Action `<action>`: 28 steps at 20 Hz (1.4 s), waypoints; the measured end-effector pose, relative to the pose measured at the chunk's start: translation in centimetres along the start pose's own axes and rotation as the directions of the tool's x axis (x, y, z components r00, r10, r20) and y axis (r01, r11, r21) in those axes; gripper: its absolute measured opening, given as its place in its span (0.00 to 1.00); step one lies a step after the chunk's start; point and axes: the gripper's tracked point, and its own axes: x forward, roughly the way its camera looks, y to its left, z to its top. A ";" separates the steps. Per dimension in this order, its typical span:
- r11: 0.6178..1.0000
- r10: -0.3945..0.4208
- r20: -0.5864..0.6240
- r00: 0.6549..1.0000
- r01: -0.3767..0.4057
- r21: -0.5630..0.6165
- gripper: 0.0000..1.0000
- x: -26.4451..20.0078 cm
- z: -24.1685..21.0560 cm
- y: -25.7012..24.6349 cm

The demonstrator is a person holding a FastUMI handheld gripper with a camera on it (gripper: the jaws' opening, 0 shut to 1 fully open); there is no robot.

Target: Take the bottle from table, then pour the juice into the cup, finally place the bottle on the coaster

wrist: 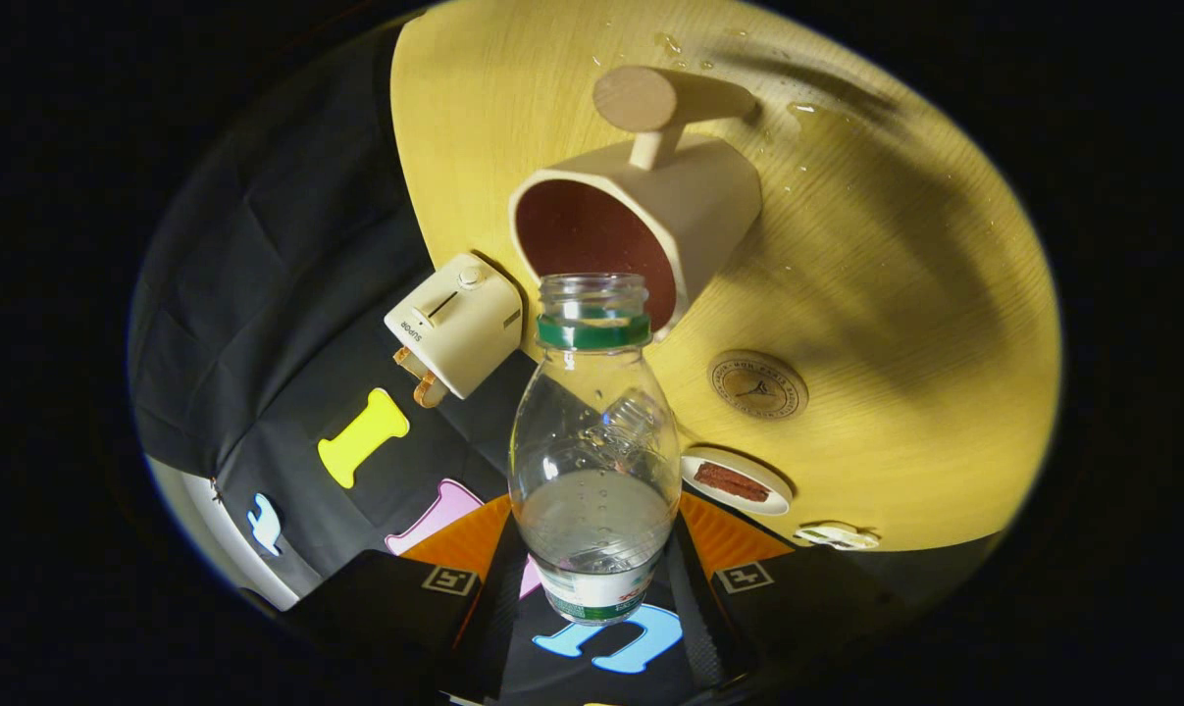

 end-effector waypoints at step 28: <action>-0.510 0.010 -0.190 0.982 -0.158 -0.845 0.72 -9.3 -3.2 0.5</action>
